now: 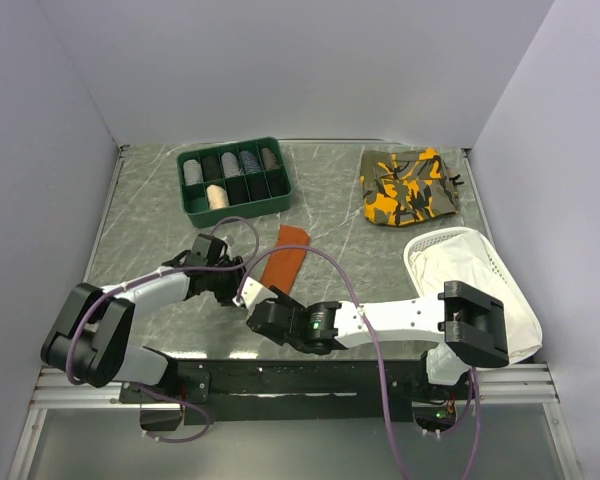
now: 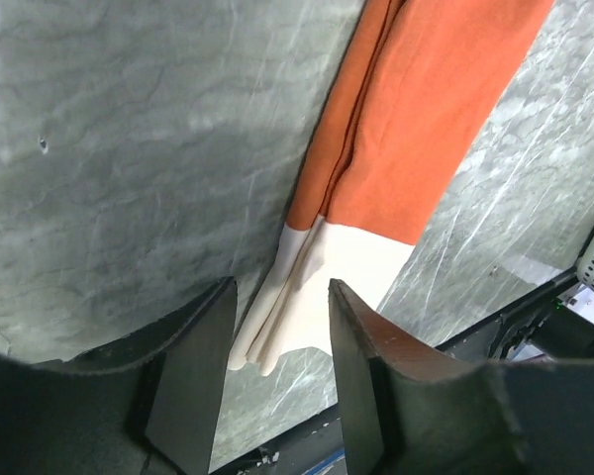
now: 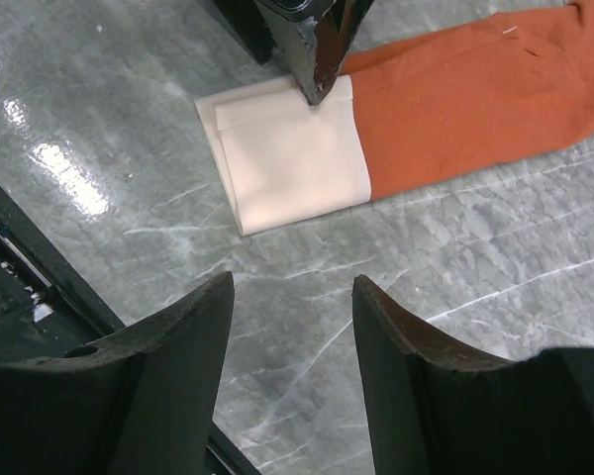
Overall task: Roll the underwear
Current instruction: Roll the underwear to the center of the board.
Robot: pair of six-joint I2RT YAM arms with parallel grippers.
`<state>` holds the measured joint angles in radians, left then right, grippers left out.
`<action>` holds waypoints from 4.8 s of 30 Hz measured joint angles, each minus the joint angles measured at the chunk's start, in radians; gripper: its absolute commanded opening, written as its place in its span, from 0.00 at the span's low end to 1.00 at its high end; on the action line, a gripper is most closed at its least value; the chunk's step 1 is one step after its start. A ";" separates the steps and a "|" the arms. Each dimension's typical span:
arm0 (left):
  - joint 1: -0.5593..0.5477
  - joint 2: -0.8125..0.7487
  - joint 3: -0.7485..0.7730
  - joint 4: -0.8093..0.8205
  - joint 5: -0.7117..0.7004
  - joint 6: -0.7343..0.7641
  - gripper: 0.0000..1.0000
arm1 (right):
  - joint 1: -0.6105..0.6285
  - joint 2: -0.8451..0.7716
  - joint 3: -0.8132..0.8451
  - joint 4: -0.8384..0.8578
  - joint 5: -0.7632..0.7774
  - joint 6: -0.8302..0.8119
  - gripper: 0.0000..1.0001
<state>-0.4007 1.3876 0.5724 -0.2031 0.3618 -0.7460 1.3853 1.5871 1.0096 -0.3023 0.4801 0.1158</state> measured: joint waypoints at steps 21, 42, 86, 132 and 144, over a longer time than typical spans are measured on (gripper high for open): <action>0.005 0.042 -0.040 0.088 0.068 -0.025 0.17 | 0.005 0.026 0.006 0.008 -0.038 -0.001 0.58; 0.005 0.065 -0.009 0.046 0.068 -0.017 0.13 | 0.026 0.204 0.043 0.116 -0.045 -0.124 0.54; 0.005 0.068 -0.007 0.045 0.069 -0.015 0.15 | -0.040 0.242 0.015 0.191 -0.126 -0.117 0.00; 0.070 -0.212 -0.088 -0.041 -0.156 -0.034 0.41 | -0.483 0.142 -0.086 0.362 -0.954 0.202 0.00; 0.070 -0.280 -0.158 0.016 -0.106 -0.036 0.44 | -0.525 0.185 -0.088 0.364 -0.935 0.215 0.00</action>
<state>-0.3305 1.1072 0.4149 -0.1867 0.2554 -0.7822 0.8608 1.7721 0.9218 0.0616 -0.4549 0.3305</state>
